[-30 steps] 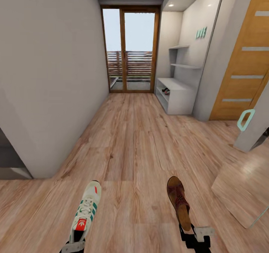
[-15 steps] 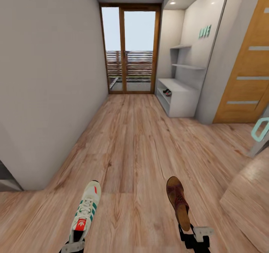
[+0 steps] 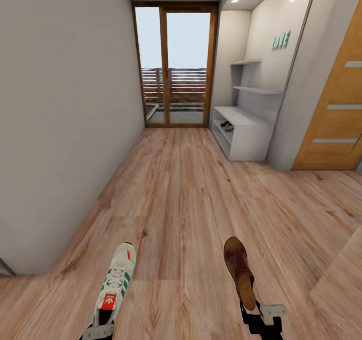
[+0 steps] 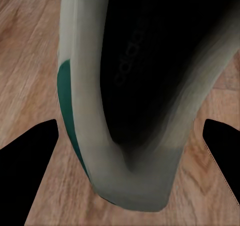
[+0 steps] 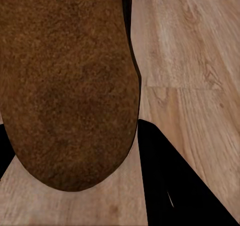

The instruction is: Pick up the two gym shoes and the two sandals from the corridor floor and place them onto the hallstand (shoe rack) in the corridor, making sure they are on the rack and not on the floor. Arrange them so the two gym shoes are next to each other and the two sandals are next to each other.

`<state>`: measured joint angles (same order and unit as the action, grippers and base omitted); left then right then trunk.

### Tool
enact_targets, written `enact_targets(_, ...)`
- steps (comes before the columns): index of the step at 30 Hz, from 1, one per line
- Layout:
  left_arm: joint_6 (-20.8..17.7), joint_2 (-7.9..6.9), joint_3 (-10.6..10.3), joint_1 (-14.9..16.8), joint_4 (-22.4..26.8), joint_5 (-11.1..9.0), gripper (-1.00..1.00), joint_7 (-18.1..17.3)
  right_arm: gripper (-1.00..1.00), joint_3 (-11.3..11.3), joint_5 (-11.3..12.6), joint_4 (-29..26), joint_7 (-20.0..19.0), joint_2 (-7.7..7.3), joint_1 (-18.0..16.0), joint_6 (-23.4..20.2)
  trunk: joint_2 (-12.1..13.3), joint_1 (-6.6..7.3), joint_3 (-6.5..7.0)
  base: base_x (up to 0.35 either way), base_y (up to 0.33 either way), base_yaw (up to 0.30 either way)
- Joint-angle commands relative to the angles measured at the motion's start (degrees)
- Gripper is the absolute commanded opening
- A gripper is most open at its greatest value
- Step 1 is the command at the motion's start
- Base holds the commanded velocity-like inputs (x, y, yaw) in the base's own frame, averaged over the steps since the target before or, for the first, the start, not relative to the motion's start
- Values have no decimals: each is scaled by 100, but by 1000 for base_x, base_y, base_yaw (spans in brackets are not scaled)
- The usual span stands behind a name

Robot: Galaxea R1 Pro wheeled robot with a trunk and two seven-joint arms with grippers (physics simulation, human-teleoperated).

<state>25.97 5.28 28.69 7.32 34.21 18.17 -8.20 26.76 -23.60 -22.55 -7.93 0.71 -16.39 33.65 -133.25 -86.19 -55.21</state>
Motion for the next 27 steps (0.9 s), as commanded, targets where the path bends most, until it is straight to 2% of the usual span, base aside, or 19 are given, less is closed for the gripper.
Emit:
enact_targets(1, 20, 8, 49, 6, 3, 29, -100, -51, -100, 48, 13, -3, -60, 6, -4, 10, -2, -2, -5, 334, 0, 0)
enact_targets(20, 22, 13, 43, 6, 45, 29, -100, -58, -100, 41, 51, 37, -130, 11, -4, -10, -2, -2, -5, 334, 0, 0)
enact_targets(21, 22, 14, 42, 6, 39, 29, -100, -58, -100, 37, 48, 44, -254, 13, -4, -12, -2, -2, -5, 334, 0, 0)
enact_targets(22, 22, 11, 41, 6, 32, 29, -100, -58, -100, 36, 44, 47, -595, 13, -4, -13, -2, -2, -5, 334, 0, 0)
enact_targets(23, 22, 11, 42, 6, 30, 29, -100, -58, -100, 37, 45, 45, -727, 12, -4, -12, -2, -2, -5, 334, 0, 0)
enact_targets(26, 22, 9, 43, 6, 25, 29, -100, -58, -100, 45, 48, 13, -1511, 2, -4, -7, -2, -2, -5, 334, 0, 0)
enact_targets(27, 22, 8, 45, 6, 32, 29, -100, -58, -100, 57, 59, -25, -2061, -37, -4, -1, -2, -2, -5, 334, 0, 0)
